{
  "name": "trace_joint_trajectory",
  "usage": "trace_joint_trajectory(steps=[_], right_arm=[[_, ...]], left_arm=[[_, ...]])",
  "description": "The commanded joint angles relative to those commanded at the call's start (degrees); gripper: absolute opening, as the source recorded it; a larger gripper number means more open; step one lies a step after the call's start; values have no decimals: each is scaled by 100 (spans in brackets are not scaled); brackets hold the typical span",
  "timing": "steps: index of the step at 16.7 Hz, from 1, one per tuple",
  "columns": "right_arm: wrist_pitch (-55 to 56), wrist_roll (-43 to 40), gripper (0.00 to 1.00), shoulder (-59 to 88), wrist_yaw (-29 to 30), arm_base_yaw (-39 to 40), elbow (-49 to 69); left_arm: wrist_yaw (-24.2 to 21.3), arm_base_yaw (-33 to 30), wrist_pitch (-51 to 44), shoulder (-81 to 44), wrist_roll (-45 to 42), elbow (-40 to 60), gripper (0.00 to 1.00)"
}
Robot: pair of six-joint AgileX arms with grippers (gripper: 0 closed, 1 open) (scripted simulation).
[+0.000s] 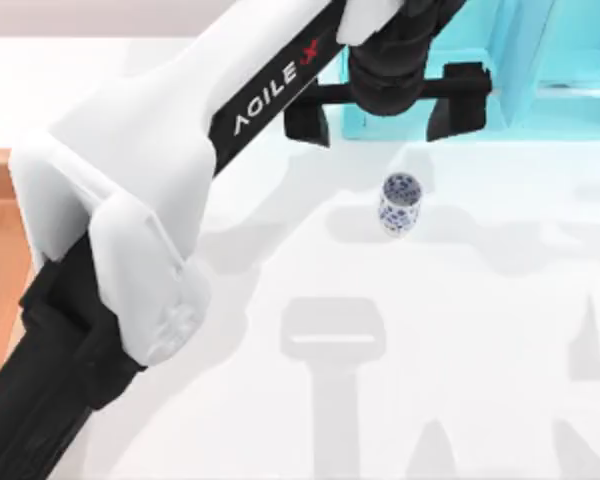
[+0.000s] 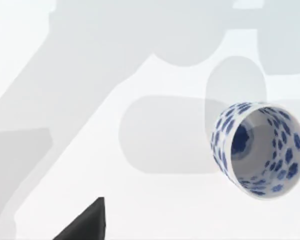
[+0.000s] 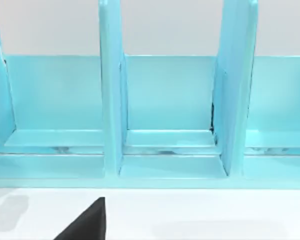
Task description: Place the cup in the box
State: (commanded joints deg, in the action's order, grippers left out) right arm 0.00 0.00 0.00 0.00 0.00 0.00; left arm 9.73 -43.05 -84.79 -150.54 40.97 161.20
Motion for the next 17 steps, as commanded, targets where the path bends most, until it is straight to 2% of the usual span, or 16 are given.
trace_joint_trajectory(steps=[4,12,17], right_arm=[[0,0,100,0,0,0,0],[0,0,100,0,0,0,0],[0,0,100,0,0,0,0]], left_arm=[[133,-207,-394,-392,81,496,100],[128,-180,-401,-495,60,594,100],[98,-103,-388,-1530,-27,1621,100]])
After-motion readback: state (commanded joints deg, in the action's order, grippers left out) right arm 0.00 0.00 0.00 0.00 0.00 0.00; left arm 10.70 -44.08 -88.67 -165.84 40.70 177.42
